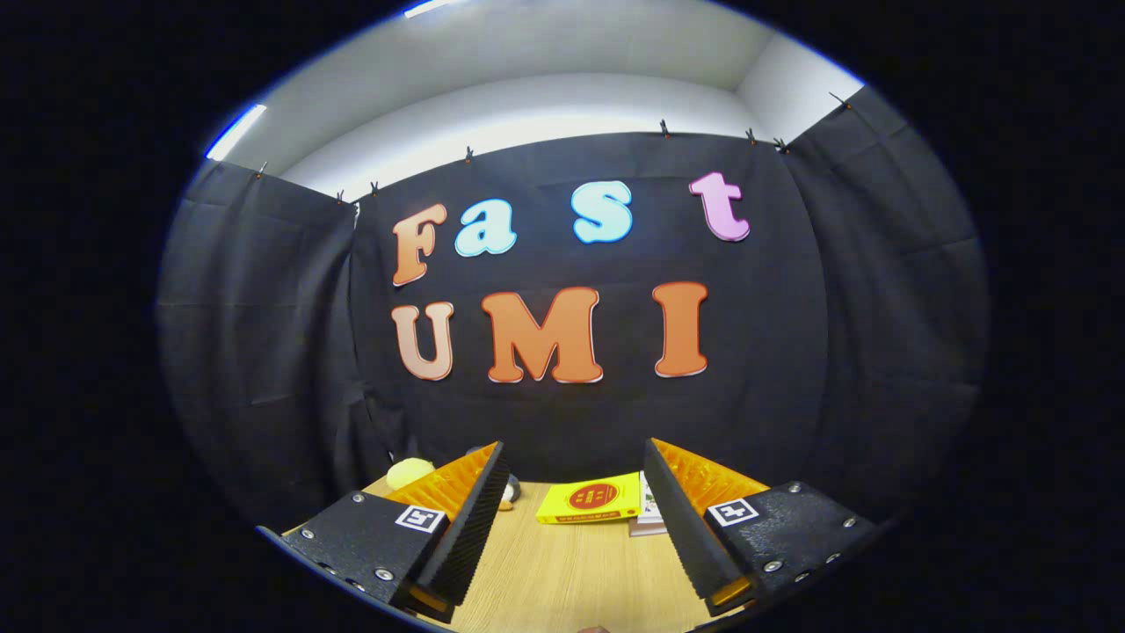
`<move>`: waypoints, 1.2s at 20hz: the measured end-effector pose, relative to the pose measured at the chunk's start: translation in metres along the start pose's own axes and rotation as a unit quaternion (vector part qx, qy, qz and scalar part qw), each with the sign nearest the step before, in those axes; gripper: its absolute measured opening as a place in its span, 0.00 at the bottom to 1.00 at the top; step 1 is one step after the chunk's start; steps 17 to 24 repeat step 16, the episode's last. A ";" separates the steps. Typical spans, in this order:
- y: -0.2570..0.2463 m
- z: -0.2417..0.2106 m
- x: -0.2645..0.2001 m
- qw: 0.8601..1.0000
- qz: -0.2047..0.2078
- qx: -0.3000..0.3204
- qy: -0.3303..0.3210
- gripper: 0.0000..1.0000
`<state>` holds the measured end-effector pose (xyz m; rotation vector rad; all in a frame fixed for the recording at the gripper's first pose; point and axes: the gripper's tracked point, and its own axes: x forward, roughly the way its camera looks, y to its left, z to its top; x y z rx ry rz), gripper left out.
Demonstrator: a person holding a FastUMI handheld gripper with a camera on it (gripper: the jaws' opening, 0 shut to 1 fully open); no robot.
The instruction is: Open the storage box then place both shoes into the box .Put the left shoe in first, then the right shoe, with the right side of both shoes facing outward in a uniform manner.
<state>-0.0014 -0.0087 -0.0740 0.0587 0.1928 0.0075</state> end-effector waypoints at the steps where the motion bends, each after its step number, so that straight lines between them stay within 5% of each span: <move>1: -0.009 0.013 0.001 1.000 -0.015 -0.006 -0.024 0.93; 10: -0.024 0.078 -0.015 0.995 -0.049 -0.024 -0.089 0.93; 24: -0.022 0.065 -0.014 0.995 -0.064 -0.024 -0.078 0.93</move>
